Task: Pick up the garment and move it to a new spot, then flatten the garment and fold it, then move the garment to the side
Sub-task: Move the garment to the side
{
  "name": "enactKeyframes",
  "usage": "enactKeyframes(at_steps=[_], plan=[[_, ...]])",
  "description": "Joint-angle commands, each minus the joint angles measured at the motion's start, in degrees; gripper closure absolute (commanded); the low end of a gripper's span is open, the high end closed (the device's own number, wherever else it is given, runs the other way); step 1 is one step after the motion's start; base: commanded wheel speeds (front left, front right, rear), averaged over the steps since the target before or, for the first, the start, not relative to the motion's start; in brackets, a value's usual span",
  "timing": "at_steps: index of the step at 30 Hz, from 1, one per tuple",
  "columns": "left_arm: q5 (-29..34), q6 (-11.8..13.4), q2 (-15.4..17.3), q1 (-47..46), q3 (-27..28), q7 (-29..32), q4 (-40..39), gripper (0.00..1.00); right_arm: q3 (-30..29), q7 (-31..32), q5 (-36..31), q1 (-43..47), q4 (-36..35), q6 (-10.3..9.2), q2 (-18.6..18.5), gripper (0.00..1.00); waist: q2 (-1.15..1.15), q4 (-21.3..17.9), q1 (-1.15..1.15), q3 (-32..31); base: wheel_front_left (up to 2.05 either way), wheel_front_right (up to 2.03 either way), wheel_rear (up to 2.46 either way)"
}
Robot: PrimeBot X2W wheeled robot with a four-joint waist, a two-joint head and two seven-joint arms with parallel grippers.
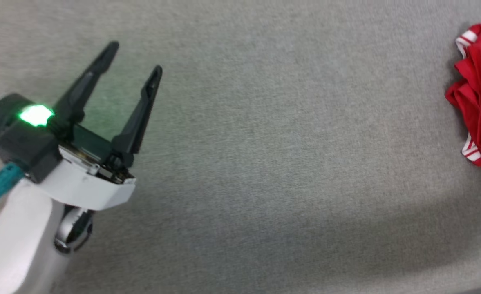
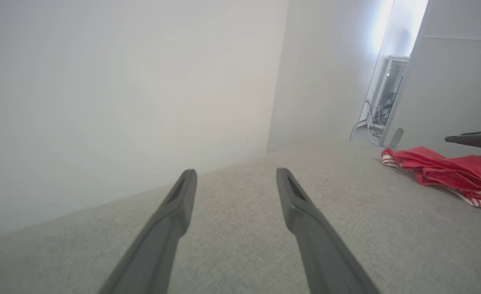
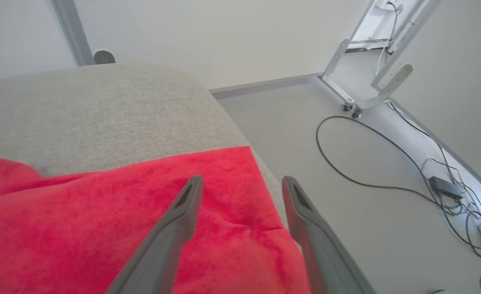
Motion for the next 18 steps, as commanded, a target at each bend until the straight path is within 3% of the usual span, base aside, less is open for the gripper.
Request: enactKeyframes(at_steps=[1,11,18], plan=[[0.2,0.0,-0.8,1.3,0.5,0.0,0.6,0.0,1.7,-0.2,0.7,1.3,-0.3,-0.07,0.1,0.0,0.0,3.5,0.0,-3.9,0.0,0.0,0.0],[0.0,0.0,-7.4,10.5,7.2,0.0,7.5,0.0,16.4,-0.4,5.4,8.0,-7.3,-0.07,1.8,0.0,0.0,10.0,0.0,-12.3,0.0,0.0,0.0],[0.1,0.0,-10.5,15.1,10.7,0.0,13.6,0.0,21.5,-1.3,8.0,13.2,-12.6,-0.07,4.9,0.0,0.0,13.4,0.0,-17.0,0.0,0.0,0.0]])
